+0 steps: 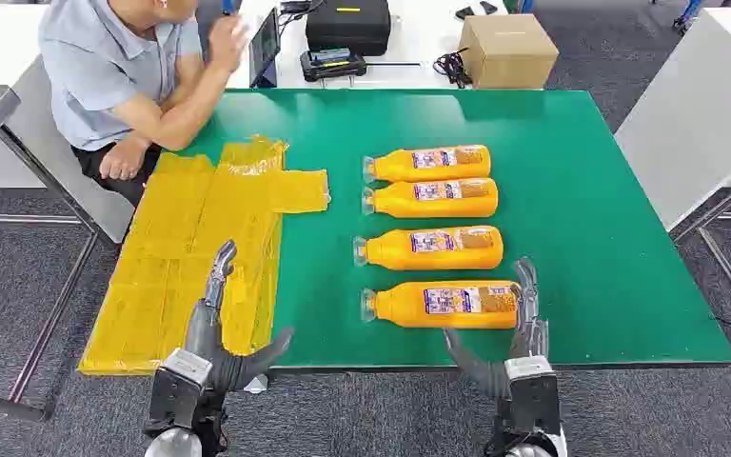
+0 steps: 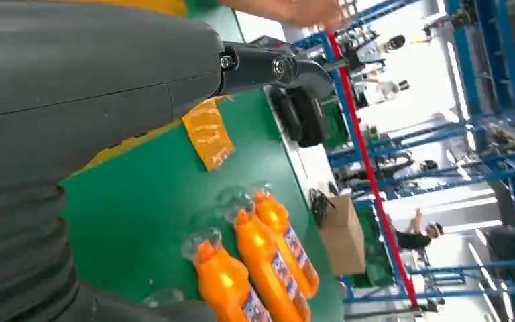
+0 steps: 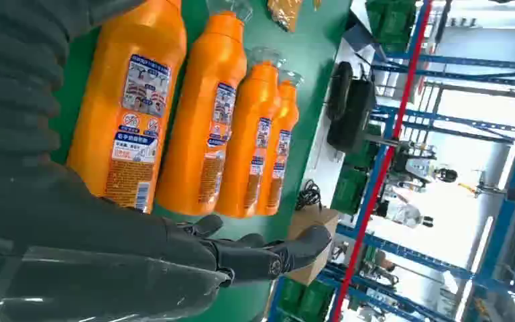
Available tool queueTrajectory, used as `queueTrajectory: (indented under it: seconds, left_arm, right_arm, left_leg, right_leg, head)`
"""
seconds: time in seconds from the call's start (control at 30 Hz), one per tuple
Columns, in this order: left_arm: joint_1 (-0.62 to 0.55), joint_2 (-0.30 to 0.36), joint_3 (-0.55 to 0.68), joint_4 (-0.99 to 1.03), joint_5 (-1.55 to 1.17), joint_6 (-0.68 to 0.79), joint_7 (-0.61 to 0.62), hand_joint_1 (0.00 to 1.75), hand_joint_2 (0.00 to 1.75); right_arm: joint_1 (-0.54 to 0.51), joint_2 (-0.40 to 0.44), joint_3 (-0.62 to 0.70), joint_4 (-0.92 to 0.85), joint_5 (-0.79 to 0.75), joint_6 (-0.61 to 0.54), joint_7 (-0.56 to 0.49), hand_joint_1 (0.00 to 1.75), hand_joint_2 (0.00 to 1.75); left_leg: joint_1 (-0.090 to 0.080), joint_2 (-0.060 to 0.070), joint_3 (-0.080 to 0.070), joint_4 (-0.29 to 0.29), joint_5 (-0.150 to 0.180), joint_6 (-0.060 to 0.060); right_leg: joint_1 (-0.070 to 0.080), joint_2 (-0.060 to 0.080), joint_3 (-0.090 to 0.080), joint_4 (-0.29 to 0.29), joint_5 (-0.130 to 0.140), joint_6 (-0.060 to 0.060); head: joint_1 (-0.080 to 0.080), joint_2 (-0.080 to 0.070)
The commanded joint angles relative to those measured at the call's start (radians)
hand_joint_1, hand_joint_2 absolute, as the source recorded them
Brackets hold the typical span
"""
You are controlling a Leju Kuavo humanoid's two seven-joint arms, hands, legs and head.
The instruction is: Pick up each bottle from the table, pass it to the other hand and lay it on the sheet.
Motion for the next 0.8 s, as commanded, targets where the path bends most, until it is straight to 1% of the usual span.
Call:
queueTrajectory:
  seconds: [0.03,0.07,0.13,0.17,0.2,0.3,0.33,0.4,0.43,0.47,0.57,0.6,0.63,0.67,0.7,0.73,0.77,0.8]
  left_arm:
    - [-0.016,0.006,-0.008,0.011,-0.018,0.042,0.025,0.0,1.75]
    - [-0.015,0.006,-0.005,0.015,-0.023,0.037,0.038,0.0,1.75]
    - [-0.015,0.006,0.0,0.021,-0.023,0.039,0.038,0.0,1.75]
    - [-0.015,0.006,0.0,0.021,-0.023,0.039,0.038,0.0,1.75]
    - [-0.015,0.006,0.0,0.021,-0.023,0.039,0.038,0.0,1.75]
    - [-0.015,0.006,0.005,0.028,-0.041,0.05,0.024,0.0,1.75]
    - [-0.013,0.006,0.003,0.027,-0.035,0.044,0.023,0.0,1.75]
    - [-0.017,0.006,-0.006,0.02,-0.036,0.046,0.02,0.0,1.75]
    - [-0.021,0.006,-0.005,0.021,-0.038,0.049,0.024,0.0,1.75]
    - [-0.029,0.006,-0.003,0.034,-0.036,0.054,0.046,0.0,1.75]
    - [-0.033,0.006,-0.002,0.04,-0.03,0.053,0.05,0.0,1.75]
    - [-0.033,0.006,-0.002,0.04,-0.03,0.053,0.05,0.0,1.75]
    - [-0.032,0.006,0.0,0.042,-0.03,0.054,0.048,0.0,1.75]
    - [-0.031,0.006,0.004,0.039,-0.034,0.058,0.043,0.0,1.75]
    - [-0.033,0.006,0.008,0.04,-0.04,0.063,0.04,0.0,1.75]
    - [-0.037,0.006,0.013,0.044,-0.049,0.068,0.04,0.0,1.75]
    - [-0.047,0.006,0.01,0.054,-0.065,0.062,0.04,0.0,1.75]
    - [-0.054,0.006,0.003,0.067,-0.075,0.048,0.036,0.0,1.75]
  right_arm:
    - [0.021,0.029,-0.019,0.024,0.125,-0.066,-0.018,0.0,1.75]
    - [0.025,0.029,-0.02,0.019,0.153,-0.089,-0.022,0.0,1.75]
    - [0.027,0.029,-0.026,0.009,0.153,-0.091,-0.021,0.0,1.75]
    - [0.027,0.029,-0.026,0.009,0.153,-0.091,-0.021,0.0,1.75]
    - [0.027,0.029,-0.026,0.009,0.153,-0.091,-0.021,0.0,1.75]
    - [0.021,0.029,-0.03,-0.014,0.177,-0.083,-0.02,0.0,1.75]
    - [0.019,0.029,-0.028,-0.023,0.192,-0.082,-0.021,0.0,1.75]
    - [0.014,0.029,-0.017,-0.044,0.241,-0.082,-0.016,0.0,1.75]
    - [0.008,0.029,-0.013,-0.043,0.29,-0.092,-0.012,0.0,1.75]
    - [-0.002,0.029,-0.004,-0.037,0.365,-0.138,-0.001,0.0,1.75]
    - [-0.006,0.029,0.0,-0.036,0.367,-0.143,0.002,0.0,1.75]
    - [-0.006,0.029,0.0,-0.036,0.367,-0.143,0.002,0.0,1.75]
    - [-0.008,0.028,0.001,-0.034,0.363,-0.123,0.003,0.0,1.75]
    - [-0.019,0.017,0.007,-0.018,0.428,-0.121,0.028,0.0,1.75]
    - [-0.035,0.006,0.014,0.005,0.493,-0.132,0.058,0.0,1.75]
    - [-0.051,-0.001,0.018,0.025,0.544,-0.149,0.077,0.0,1.75]
    - [-0.077,-0.027,0.044,0.053,0.643,-0.185,0.103,0.0,1.75]
    - [-0.094,-0.045,0.054,0.07,0.679,-0.191,0.135,0.0,1.75]
  left_leg:
    - [0.001,0.0,0.005,0.0,-0.002,-0.002]
    - [0.0,0.0,0.002,0.0,-0.001,-0.001]
    - [0.001,0.001,0.006,0.0,-0.003,-0.002]
    - [0.001,0.0,0.004,0.0,-0.002,-0.002]
    - [0.001,0.0,0.006,0.0,-0.003,-0.002]
    - [0.0,0.0,0.003,0.0,-0.001,-0.001]
    - [0.001,0.0,0.005,0.0,-0.002,-0.002]
    - [0.0,0.001,0.003,0.0,-0.001,-0.002]
    - [0.001,0.001,0.005,0.001,-0.003,-0.002]
    - [0.001,0.001,0.003,0.0,-0.001,-0.002]
    - [0.001,0.001,0.004,0.0,-0.002,-0.002]
    - [0.0,0.001,0.002,0.0,-0.001,-0.001]
    - [0.001,0.001,0.004,0.0,-0.002,-0.002]
    - [0.0,0.001,0.002,0.0,-0.001,-0.001]
    - [0.001,0.001,0.005,0.0,-0.002,-0.002]
    - [0.001,0.002,0.004,-0.001,-0.001,-0.001]
    - [0.001,0.003,0.005,0.0,-0.002,-0.002]
    - [0.001,0.003,0.003,-0.001,-0.001,-0.001]
  right_leg:
    - [0.001,-0.001,0.005,0.0,-0.002,-0.003]
    - [0.001,0.0,0.002,0.0,-0.001,-0.001]
    - [0.001,0.0,0.006,0.0,-0.003,-0.003]
    - [0.001,-0.001,0.004,0.0,-0.002,-0.002]
    - [0.001,-0.001,0.006,0.0,-0.003,-0.003]
    - [0.001,-0.001,0.003,0.0,-0.001,-0.002]
    - [0.001,0.0,0.004,0.001,-0.002,-0.002]
    - [0.0,0.0,0.003,0.0,-0.002,-0.002]
    - [0.001,0.0,0.004,0.001,-0.003,-0.003]
    - [0.001,0.0,0.003,0.0,-0.001,-0.002]
    - [0.001,0.001,0.004,0.0,-0.002,-0.002]
    - [0.0,0.0,0.002,0.0,-0.001,-0.001]
    - [0.001,0.001,0.004,0.001,-0.002,-0.003]
    - [0.001,0.0,0.002,0.0,-0.001,-0.002]
    - [0.001,0.001,0.005,0.0,-0.002,-0.002]
    - [0.001,0.002,0.003,-0.001,-0.001,-0.002]
    - [0.001,0.002,0.005,0.0,-0.001,-0.002]
    - [0.001,0.003,0.003,-0.001,0.0,-0.001]
  head:
    - [0.0,0.0]
    - [0.0,0.0]
    - [0.0,0.0]
    - [0.0,0.0]
    - [0.0,0.0]
    - [0.0,0.0]
    - [0.0,0.0]
    - [0.0,0.0]
    - [0.0,0.0]
    - [0.0,0.0]
    - [0.0,0.0]
    - [0.0,0.0]
    - [0.0,0.0]
    - [0.0,0.0]
    - [0.0,0.0]
    - [0.0,0.0]
    - [0.0,0.0]
    - [0.0,0.0]
